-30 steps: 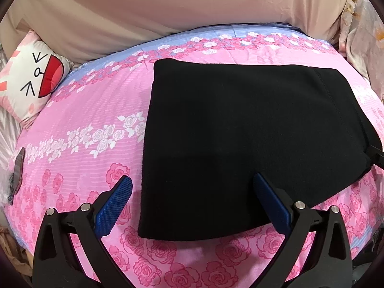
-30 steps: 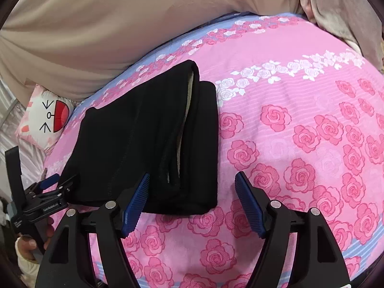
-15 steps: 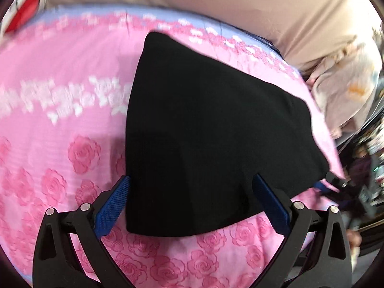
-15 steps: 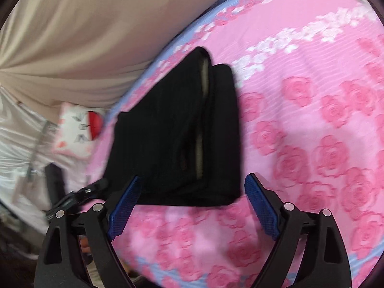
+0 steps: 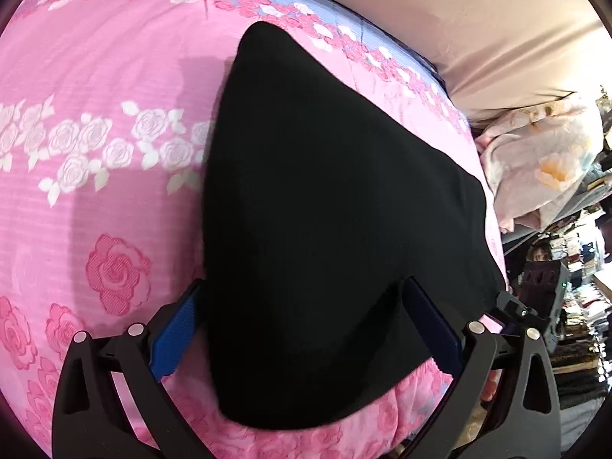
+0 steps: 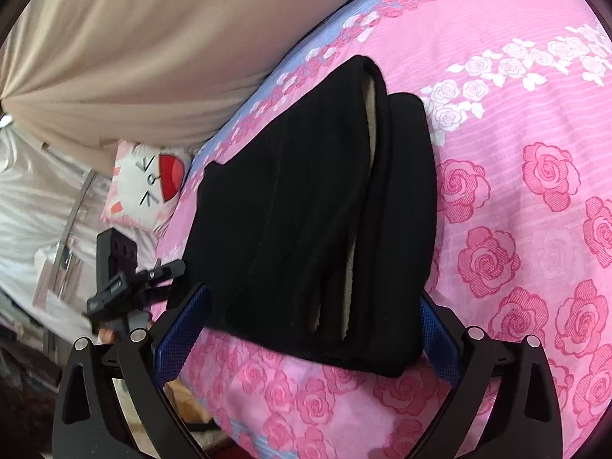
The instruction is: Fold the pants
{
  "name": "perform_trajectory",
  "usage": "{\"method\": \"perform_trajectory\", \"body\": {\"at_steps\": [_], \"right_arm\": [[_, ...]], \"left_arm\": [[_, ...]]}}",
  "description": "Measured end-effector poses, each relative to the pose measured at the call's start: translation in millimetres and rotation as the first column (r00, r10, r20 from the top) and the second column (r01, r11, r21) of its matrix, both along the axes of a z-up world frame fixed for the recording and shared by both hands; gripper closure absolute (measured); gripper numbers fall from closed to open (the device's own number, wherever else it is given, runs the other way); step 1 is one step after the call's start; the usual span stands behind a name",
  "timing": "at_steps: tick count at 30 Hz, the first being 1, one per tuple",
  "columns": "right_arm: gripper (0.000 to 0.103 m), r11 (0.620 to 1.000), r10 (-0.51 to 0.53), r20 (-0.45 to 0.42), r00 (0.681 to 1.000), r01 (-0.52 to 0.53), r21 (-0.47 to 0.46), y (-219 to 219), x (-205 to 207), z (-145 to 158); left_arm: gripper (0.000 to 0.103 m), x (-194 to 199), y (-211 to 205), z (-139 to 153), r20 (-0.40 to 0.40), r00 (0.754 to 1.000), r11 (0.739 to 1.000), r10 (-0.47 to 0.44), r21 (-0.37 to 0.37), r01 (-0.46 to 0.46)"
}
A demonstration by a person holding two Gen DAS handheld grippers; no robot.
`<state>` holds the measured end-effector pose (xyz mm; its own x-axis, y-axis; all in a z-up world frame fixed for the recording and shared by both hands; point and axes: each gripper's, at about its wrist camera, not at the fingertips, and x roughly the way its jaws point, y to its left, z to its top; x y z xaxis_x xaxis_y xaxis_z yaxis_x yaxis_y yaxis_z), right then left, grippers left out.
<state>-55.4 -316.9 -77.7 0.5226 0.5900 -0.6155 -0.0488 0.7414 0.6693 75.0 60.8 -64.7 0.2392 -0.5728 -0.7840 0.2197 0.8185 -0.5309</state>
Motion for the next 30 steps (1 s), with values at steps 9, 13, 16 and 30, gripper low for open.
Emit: {"method": "perform_trajectory", "body": {"at_steps": [9,13,16,30], "right_arm": [[0.005,0.999,-0.015,0.054,0.998,0.017,-0.035,4,1,1],[0.005,0.999,-0.037,0.003,0.999,0.037,0.029,-1,23,0],[0.007,0.999,-0.034,-0.005,0.999,0.034,0.014,6,38,0],[0.064,0.987,-0.074,0.015,0.997,0.072,0.142,-4,-22,21]], "left_arm": [[0.005,7,-2,-1,-0.007,0.999,0.999,-0.032,-0.039,0.031],[0.005,20,-23,1,0.034,0.998,0.998,-0.058,0.011,0.058],[0.005,29,-31,0,0.059,0.996,0.998,-0.061,-0.012,0.062],[0.080,-16,-2,42,0.104,0.993,0.998,-0.051,-0.034,0.054]]}}
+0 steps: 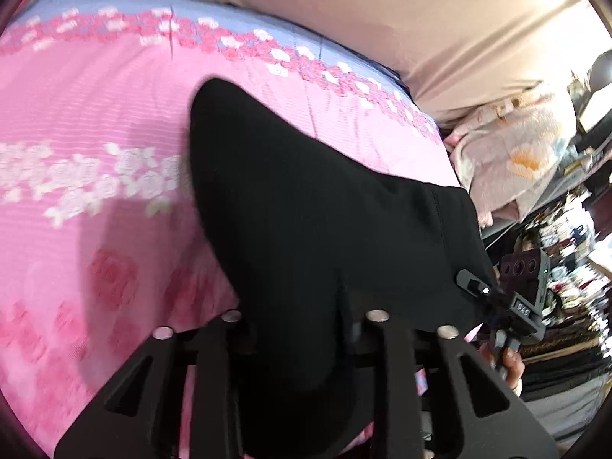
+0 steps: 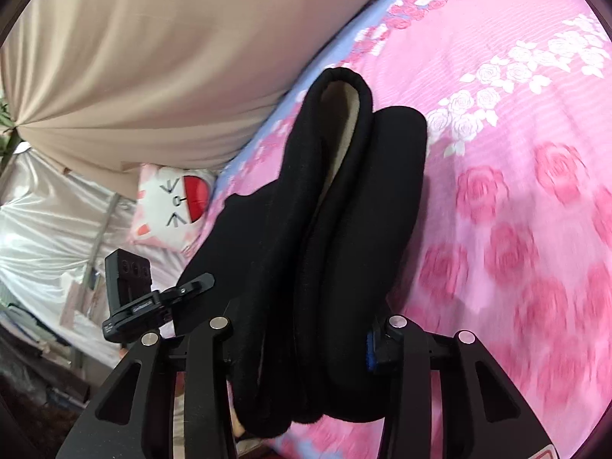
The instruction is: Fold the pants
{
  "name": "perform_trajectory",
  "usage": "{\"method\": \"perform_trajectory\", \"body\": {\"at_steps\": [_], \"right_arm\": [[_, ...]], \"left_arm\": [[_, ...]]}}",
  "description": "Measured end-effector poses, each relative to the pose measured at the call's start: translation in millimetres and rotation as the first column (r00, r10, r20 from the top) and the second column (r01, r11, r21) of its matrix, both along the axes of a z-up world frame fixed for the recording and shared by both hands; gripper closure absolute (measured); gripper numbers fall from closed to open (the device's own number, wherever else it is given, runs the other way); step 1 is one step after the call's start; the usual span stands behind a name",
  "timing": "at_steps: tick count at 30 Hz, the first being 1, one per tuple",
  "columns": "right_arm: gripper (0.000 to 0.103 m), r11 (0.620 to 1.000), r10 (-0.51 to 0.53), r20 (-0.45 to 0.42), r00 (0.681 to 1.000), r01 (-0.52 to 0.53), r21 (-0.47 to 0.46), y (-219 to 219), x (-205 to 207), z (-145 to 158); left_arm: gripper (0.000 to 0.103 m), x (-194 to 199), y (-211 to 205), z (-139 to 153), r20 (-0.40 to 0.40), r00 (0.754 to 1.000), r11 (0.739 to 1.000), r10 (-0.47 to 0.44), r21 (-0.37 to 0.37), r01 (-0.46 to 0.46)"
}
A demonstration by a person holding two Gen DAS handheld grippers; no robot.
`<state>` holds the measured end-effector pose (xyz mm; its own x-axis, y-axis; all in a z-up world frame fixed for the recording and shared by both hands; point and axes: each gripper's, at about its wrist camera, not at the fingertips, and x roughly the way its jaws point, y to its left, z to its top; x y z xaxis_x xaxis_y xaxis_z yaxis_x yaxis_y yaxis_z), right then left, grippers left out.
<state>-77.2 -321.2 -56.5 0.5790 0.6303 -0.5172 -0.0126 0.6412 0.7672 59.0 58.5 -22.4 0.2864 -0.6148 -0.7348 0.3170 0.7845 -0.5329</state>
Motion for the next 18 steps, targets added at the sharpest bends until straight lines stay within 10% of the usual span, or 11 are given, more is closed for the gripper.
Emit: {"method": "perform_trajectory", "body": {"at_steps": [7,9,11,13,15,18], "right_arm": [[0.062,0.998,-0.051,-0.088,0.995,0.053,0.025,-5,-28,-38],[0.057,0.997,-0.052,-0.062,0.997,0.055,0.050,-7,-28,-36],[0.056,0.998,-0.059,-0.048,0.997,0.060,0.023,-4,-26,-33],[0.058,0.998,-0.065,-0.033,0.997,0.064,-0.023,2,-25,-30],[0.063,0.996,-0.082,-0.022,0.996,0.081,-0.024,5,-28,-26],[0.065,0.995,-0.092,0.035,0.995,0.093,-0.037,14,-40,-7]], "left_arm": [[0.066,-16,6,-40,-0.100,0.995,1.000,0.009,-0.024,-0.012],[0.019,-10,8,-49,-0.115,0.992,0.998,0.055,-0.008,-0.056],[0.006,-8,2,-53,-0.083,0.996,0.998,0.044,-0.032,-0.046],[0.011,-9,-10,-50,-0.030,0.999,0.999,0.043,0.026,-0.042],[0.057,-11,-23,-46,-0.011,1.000,0.999,0.015,0.051,-0.014],[0.072,-26,-31,-16,0.097,0.995,0.992,0.014,0.123,-0.026]]}}
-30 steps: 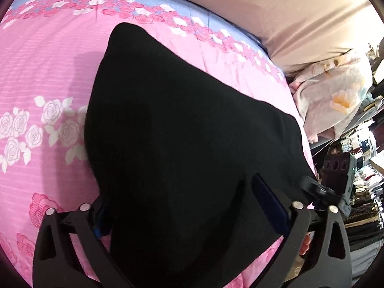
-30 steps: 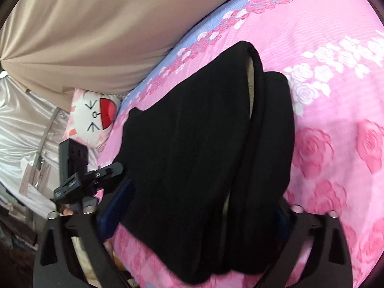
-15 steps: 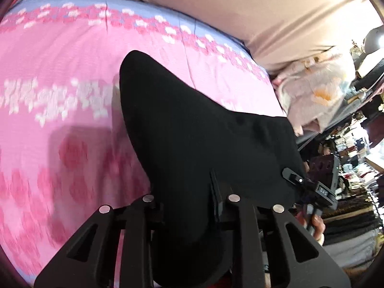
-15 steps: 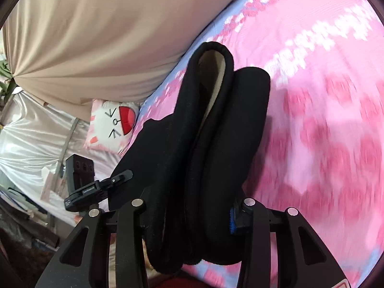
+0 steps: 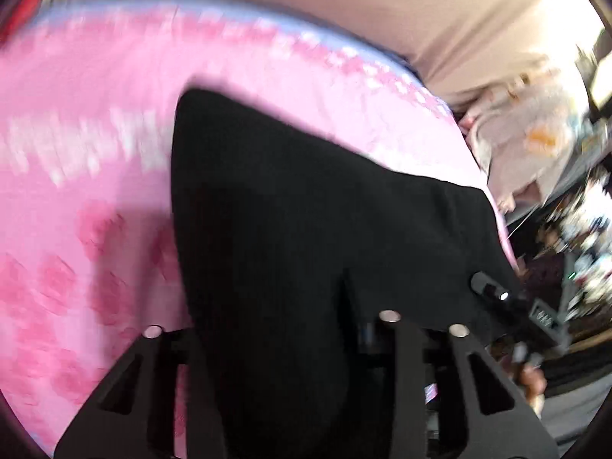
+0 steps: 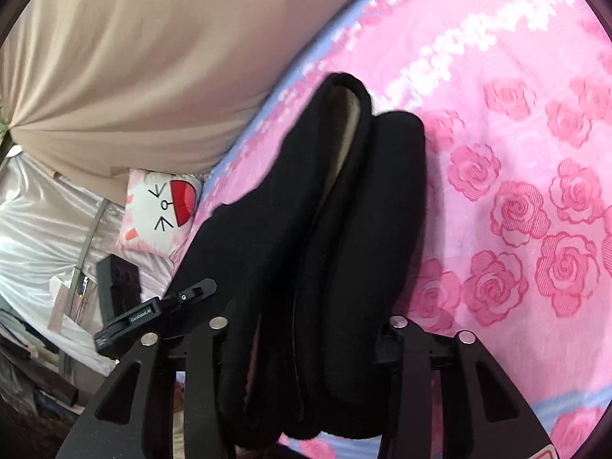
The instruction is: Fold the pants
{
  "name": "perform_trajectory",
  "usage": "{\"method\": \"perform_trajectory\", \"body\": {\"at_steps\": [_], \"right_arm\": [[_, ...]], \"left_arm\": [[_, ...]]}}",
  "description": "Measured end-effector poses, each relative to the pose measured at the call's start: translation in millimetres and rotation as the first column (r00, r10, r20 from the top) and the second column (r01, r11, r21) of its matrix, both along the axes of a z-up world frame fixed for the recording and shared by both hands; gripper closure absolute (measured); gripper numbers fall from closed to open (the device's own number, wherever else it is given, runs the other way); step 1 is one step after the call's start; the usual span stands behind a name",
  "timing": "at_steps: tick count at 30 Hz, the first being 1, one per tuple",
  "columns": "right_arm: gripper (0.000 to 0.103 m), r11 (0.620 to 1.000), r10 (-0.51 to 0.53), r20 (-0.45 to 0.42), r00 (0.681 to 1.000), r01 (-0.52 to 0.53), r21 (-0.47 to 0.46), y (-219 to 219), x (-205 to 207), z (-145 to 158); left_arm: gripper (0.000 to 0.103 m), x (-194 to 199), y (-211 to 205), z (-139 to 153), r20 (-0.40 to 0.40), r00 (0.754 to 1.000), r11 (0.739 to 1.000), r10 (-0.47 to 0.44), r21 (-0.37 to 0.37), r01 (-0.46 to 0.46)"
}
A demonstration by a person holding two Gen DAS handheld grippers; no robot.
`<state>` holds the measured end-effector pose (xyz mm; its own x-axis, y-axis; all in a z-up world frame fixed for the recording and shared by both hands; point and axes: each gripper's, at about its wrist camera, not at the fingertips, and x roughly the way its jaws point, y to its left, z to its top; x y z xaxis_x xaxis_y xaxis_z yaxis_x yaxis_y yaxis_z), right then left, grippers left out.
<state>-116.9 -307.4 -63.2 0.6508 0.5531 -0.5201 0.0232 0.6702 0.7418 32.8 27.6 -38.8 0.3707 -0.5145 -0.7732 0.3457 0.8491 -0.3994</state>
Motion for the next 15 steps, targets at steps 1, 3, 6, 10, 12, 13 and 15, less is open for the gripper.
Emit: {"method": "perform_trajectory", "body": {"at_steps": [1,3,6,10,12,13,15], "right_arm": [[0.065,1.000,0.010,0.023,1.000,-0.010,-0.010,5,-6,11],[0.065,0.999,0.027,0.064,0.998,-0.026,-0.022,18,-16,29],[0.065,0.996,0.042,0.107,0.993,-0.032,-0.087,33,-31,51],[0.065,0.995,0.046,0.122,0.991,-0.033,-0.099,42,-39,56],[0.065,0.995,0.049,0.118,0.992,-0.038,-0.092,46,-38,54],[0.065,0.995,0.052,0.116,0.992,-0.042,-0.088,47,-38,52],[0.065,0.996,0.058,0.111,0.992,-0.049,-0.078,45,-41,49]], "left_arm": [[0.072,-9,-4,11,0.041,0.999,0.999,-0.004,0.038,0.002],[0.073,-28,-13,30,0.120,0.992,0.993,-0.027,0.118,0.013],[0.074,-53,-19,48,0.212,0.977,0.982,-0.038,0.189,-0.003],[0.074,-67,-19,57,0.260,0.965,0.974,-0.019,0.222,-0.041],[0.074,-72,-15,59,0.269,0.963,0.970,-0.018,0.237,-0.048],[0.074,-75,-16,60,0.274,0.962,0.968,-0.014,0.244,-0.055],[0.074,-79,-14,61,0.278,0.960,0.965,-0.011,0.256,-0.063]]}}
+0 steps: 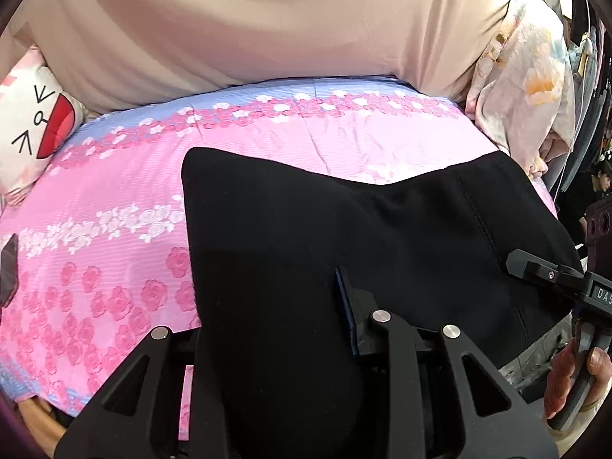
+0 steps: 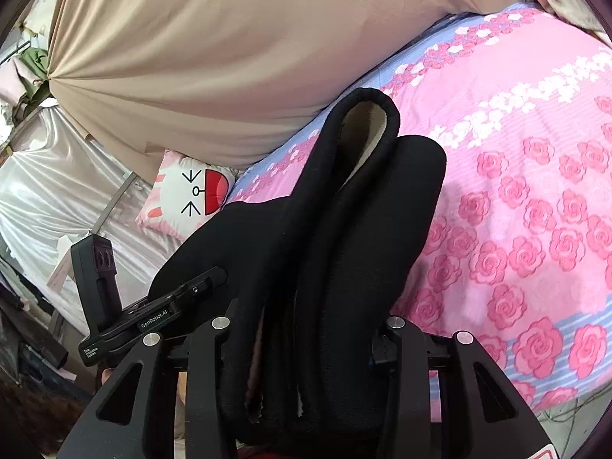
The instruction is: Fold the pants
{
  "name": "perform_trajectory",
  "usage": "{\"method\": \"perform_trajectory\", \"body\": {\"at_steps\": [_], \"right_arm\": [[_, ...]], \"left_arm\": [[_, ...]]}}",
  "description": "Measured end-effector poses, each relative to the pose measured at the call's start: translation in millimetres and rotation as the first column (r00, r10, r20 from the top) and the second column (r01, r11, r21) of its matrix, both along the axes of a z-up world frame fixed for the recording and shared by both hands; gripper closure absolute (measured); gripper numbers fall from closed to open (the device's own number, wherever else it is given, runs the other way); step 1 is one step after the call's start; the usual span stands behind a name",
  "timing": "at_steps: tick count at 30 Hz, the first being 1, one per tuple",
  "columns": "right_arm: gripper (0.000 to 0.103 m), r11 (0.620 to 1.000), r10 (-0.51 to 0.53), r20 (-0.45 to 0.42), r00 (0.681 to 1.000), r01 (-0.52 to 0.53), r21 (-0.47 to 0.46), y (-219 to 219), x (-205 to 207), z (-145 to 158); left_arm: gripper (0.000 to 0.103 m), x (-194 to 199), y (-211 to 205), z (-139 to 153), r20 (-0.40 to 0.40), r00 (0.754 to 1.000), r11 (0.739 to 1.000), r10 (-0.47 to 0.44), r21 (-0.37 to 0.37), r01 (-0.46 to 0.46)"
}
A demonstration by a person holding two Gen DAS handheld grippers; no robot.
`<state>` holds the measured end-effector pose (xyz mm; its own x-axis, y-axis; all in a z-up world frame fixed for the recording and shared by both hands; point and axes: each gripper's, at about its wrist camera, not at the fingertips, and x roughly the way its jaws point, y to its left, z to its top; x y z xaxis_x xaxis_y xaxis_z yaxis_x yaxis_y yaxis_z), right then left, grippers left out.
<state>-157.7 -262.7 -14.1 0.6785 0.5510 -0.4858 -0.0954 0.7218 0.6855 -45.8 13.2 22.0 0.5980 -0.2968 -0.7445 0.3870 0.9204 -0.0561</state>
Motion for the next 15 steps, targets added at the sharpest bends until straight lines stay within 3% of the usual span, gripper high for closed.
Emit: {"method": "perform_trajectory", "body": {"at_steps": [15], "right_arm": [[0.065,0.999,0.028,0.010,1.000,-0.029,0.030,-10,-6,-2]], "left_arm": [[0.074,-16,1,8,0.016,1.000,1.000,0.001,0.022,-0.001]]}}
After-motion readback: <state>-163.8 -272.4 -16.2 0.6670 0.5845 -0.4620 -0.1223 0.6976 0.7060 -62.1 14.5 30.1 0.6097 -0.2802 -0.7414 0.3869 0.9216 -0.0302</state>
